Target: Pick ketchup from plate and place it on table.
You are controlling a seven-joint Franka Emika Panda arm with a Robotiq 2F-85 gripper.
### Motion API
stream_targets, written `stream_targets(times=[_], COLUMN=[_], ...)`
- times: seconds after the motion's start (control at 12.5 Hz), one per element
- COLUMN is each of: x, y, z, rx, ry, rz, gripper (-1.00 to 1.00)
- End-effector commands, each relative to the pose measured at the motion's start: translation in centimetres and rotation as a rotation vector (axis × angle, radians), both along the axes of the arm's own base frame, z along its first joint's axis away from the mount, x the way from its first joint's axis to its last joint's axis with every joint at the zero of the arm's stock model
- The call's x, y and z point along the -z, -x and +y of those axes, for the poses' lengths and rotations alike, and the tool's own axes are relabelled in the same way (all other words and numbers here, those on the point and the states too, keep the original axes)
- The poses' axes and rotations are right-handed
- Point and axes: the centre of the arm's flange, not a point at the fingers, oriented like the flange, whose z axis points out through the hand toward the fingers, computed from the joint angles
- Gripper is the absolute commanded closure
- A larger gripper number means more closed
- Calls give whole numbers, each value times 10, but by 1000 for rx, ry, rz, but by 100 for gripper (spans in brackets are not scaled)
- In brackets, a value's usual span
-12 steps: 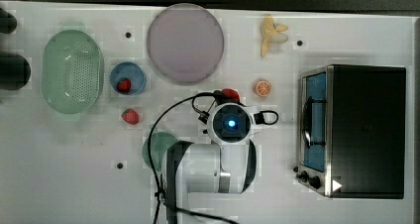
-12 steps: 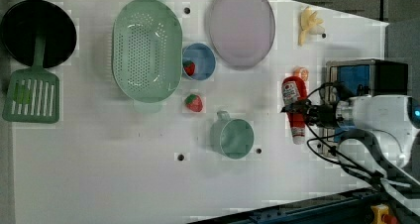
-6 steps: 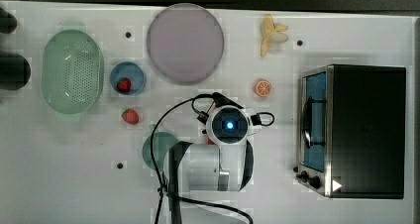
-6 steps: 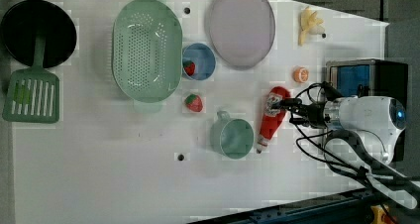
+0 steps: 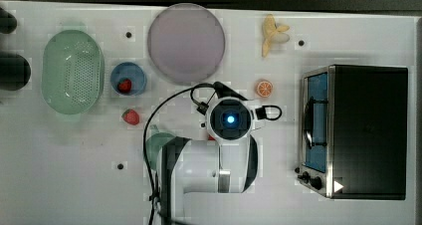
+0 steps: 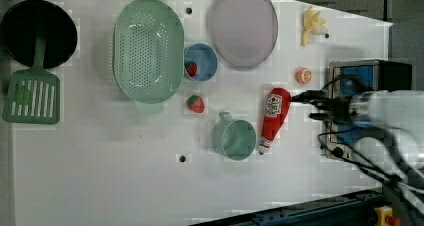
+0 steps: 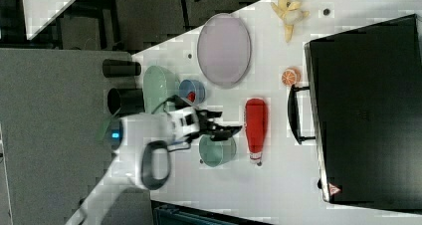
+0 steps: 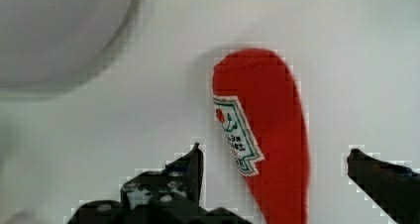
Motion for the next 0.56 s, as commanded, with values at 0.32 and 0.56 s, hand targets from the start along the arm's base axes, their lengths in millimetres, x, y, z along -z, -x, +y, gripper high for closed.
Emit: stream_targets(times=[0.32,0.56], x=[-186,-243], y=[-40,-46], z=[-7,-7], rx=[254,262], ry=[15,18], rz=[-87,-61], gripper=[-100,-100])
